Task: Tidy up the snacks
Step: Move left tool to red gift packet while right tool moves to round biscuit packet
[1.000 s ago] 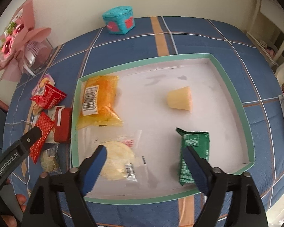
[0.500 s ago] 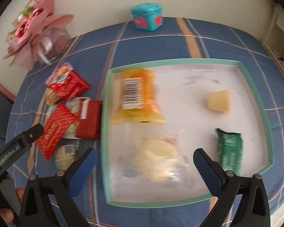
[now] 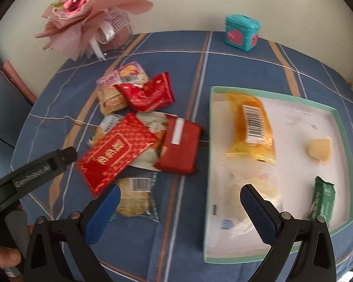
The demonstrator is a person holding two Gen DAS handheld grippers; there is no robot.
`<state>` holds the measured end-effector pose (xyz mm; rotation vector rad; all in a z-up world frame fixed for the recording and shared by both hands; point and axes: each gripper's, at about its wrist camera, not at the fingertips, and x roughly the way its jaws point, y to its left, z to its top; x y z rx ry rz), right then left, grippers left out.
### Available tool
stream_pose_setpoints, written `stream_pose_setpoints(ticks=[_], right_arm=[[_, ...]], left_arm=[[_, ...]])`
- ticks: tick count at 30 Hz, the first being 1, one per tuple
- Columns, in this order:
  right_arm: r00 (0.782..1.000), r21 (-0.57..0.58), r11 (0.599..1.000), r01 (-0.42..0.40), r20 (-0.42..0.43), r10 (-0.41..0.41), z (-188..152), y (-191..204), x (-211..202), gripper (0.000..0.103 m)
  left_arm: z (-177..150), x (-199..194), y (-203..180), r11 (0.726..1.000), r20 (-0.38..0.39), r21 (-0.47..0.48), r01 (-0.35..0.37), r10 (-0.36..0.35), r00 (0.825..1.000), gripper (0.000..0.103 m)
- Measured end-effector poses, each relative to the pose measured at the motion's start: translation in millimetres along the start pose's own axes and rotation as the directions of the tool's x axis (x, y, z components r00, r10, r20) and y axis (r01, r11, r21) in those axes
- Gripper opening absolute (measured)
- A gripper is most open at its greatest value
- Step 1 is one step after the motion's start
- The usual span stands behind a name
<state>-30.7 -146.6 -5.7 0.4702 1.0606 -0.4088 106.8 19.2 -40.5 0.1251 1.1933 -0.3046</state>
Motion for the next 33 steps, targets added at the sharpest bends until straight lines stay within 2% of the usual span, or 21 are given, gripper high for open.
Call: stream_pose_setpoints(ticks=[12,22,28,33], right_arm=[[0.998,-0.083,0.996,-0.032,-0.064,0.027,-8.0,39.0,25.4,0.102],[0.991,-0.137,0.991,0.001,-0.13,-0.018,-19.0,58.0,58.7,0.101],[0.994,-0.094,0.996,0.002,-0.111,-0.013,-17.2,47.6,57.8,0.095],[0.994,-0.062,0.998,-0.024,-0.11,0.017,-12.0,35.3,56.4,0.085]], left_arm=[[2.1,10.8,0.3,1.0,-0.031,0.015,0.002,-0.002,1.0,0.1],[6.9,15.7,2.8,1.0,-0.038,0.014,-0.003,0.004,0.999,0.1],[10.0,11.5,-4.9,0.999,-0.026,0.045,0.023,-0.022,0.999,0.1],[15.2,9.1,-21.0,0.992,-0.019,0.1,0.073,-0.072,0.997,0.1]])
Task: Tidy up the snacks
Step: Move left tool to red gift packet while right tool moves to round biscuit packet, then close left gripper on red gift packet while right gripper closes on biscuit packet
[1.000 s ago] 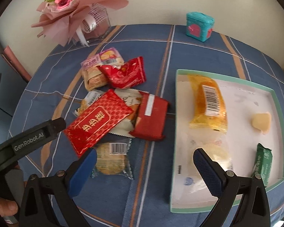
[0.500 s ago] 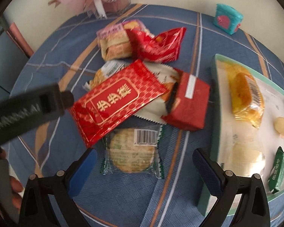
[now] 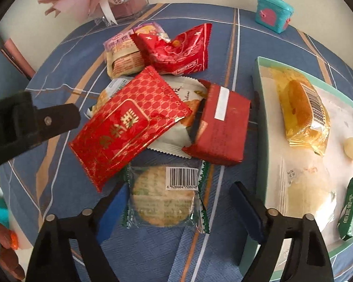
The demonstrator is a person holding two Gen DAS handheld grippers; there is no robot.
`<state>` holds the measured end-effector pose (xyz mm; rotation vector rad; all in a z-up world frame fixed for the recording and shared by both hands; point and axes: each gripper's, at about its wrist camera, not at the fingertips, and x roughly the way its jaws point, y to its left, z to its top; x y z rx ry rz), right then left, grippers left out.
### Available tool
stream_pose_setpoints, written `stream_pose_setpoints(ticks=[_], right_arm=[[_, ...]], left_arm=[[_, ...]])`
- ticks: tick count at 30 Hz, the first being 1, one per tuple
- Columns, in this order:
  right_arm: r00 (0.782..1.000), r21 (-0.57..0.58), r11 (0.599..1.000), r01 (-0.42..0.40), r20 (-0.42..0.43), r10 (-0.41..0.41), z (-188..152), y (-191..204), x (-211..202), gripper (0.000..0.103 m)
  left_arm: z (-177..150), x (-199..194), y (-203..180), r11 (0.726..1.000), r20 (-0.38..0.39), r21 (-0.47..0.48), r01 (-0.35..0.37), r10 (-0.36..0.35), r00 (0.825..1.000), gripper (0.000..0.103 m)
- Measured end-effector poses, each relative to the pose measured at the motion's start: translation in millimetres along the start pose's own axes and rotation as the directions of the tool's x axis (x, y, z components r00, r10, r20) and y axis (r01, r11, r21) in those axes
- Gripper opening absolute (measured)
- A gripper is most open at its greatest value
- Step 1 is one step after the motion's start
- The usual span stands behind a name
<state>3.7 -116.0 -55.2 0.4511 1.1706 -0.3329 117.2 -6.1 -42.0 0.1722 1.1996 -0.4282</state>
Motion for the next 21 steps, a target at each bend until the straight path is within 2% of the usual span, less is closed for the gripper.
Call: stream_pose_setpoints(ticks=[4,8,9,11,18,21], right_arm=[[1.0,0.027,0.999,-0.029,-0.008,0.03,2.8,-8.8,-0.2,0.078],[0.999,0.03,0.999,-0.043,-0.016,0.043,5.0,-12.3,-1.9,0.069],[0.999,0.032,0.998,-0.047,-0.019,0.048,3.5,-28.0,-4.7,0.066],[0.998,0.039,0.997,-0.061,-0.024,0.062,3.7,-34.9,-5.9,0.064],[0.996,0.022,0.997,-0.079,-0.038,0.08,-3.6,-43.2,-4.0,0.063],[0.996,0.013,0.997,-0.076,-0.042,0.077,-6.9,-44.8,-6.1,0.063]], left_arm=[[5.3,3.7,-17.3,0.997,-0.001,0.061,0.037,-0.037,0.999,0.1],[4.3,13.0,-35.1,0.99,-0.023,0.139,0.035,-0.032,0.999,0.1],[3.3,16.2,-38.4,0.988,-0.033,0.15,0.038,-0.034,0.999,0.1],[2.1,22.5,-44.4,0.983,-0.055,0.176,0.045,-0.036,0.998,0.1],[2.3,33.0,-61.1,0.971,-0.086,0.23,0.068,-0.049,0.995,0.099],[-1.0,34.7,-72.8,0.959,-0.1,0.274,0.08,-0.054,0.993,0.092]])
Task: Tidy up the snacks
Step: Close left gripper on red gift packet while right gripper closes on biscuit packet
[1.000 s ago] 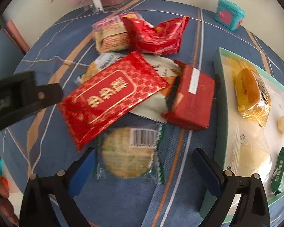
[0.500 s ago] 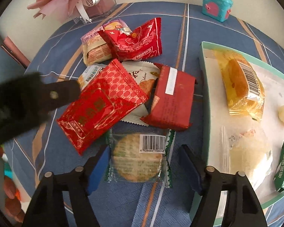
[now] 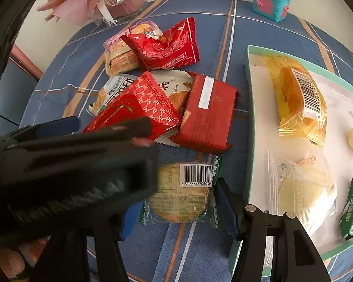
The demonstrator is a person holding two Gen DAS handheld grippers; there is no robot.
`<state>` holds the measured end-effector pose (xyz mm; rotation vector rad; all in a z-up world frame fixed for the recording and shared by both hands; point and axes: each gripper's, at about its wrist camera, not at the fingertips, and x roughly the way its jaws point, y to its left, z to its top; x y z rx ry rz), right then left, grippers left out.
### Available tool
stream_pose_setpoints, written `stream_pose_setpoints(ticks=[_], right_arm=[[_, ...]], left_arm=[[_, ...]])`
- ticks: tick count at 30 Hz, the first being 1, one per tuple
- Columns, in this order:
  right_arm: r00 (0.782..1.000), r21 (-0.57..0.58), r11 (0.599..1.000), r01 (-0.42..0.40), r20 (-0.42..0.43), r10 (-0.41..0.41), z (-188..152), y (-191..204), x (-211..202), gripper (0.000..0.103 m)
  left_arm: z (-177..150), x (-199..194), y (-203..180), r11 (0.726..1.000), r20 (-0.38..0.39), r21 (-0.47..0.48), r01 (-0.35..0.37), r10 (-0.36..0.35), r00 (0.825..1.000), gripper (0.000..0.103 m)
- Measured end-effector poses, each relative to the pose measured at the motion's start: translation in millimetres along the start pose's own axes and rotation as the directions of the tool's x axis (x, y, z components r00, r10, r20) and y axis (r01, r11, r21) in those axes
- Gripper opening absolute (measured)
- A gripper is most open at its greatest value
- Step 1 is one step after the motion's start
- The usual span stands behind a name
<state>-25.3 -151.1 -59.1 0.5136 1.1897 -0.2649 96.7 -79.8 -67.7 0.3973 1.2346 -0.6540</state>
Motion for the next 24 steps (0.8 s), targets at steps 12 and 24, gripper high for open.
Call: stream_pose_setpoints(ticks=[12,24], right_arm=[[1.0,-0.015,1.0,0.005,-0.009,-0.005,0.9,18.8,4.8,0.063],[1.0,-0.02,1.0,0.006,-0.014,-0.006,-3.1,25.3,7.0,0.06]], left_arm=[[-8.5,18.3,-19.7,0.995,-0.073,0.07,-0.068,0.073,0.995,0.086],[-19.2,14.9,12.1,0.995,-0.076,-0.063,-0.071,0.066,0.995,0.061]])
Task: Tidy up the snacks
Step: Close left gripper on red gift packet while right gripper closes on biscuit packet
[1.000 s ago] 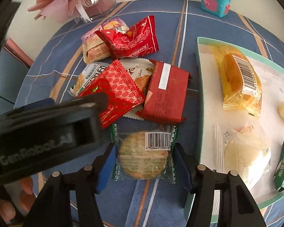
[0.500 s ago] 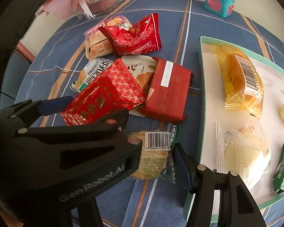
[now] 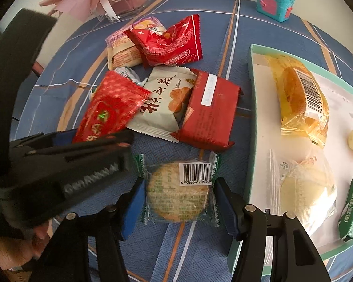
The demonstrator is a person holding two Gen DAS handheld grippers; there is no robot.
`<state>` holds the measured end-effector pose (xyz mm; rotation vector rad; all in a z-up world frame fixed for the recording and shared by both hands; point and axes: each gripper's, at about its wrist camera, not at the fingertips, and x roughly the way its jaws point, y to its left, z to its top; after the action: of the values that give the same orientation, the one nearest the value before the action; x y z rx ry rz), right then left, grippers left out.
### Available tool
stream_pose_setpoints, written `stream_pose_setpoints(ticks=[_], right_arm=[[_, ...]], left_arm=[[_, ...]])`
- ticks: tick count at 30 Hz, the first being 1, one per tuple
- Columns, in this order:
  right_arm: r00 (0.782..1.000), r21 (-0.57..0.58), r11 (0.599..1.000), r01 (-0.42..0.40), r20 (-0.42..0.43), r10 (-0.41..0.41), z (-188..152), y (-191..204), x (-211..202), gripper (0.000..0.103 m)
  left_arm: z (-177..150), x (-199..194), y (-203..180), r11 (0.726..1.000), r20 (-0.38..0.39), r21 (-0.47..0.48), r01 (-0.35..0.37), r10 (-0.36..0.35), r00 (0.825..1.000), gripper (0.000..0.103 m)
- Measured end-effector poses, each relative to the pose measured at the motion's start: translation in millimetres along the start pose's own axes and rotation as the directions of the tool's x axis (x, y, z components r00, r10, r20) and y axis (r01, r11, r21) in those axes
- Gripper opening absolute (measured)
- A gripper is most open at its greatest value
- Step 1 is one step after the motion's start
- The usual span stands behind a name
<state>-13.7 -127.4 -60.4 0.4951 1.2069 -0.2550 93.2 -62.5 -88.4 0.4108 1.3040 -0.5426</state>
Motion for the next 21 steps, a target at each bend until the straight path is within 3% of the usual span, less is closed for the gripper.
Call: stream_pose_setpoints(ticks=[5,11,21], right_arm=[[1.0,0.022,1.0,-0.013,0.004,0.013,0.9,-5.5,-2.2,0.056],[1.0,0.047,0.999,-0.028,0.015,0.027,4.1,-13.7,-8.3,0.056],[0.99,0.041,0.996,-0.077,0.118,0.072,8.9,-17.1,-50.9,0.056]], left_arm=[[-2.8,-4.5,7.3,0.999,0.01,-0.038,0.032,-0.031,0.999,0.054],[-8.0,-14.1,13.2,0.997,0.032,-0.05,0.057,-0.056,0.998,0.051],[-9.6,-60.9,21.1,0.992,0.123,-0.077,0.096,-0.086,0.989,0.051]])
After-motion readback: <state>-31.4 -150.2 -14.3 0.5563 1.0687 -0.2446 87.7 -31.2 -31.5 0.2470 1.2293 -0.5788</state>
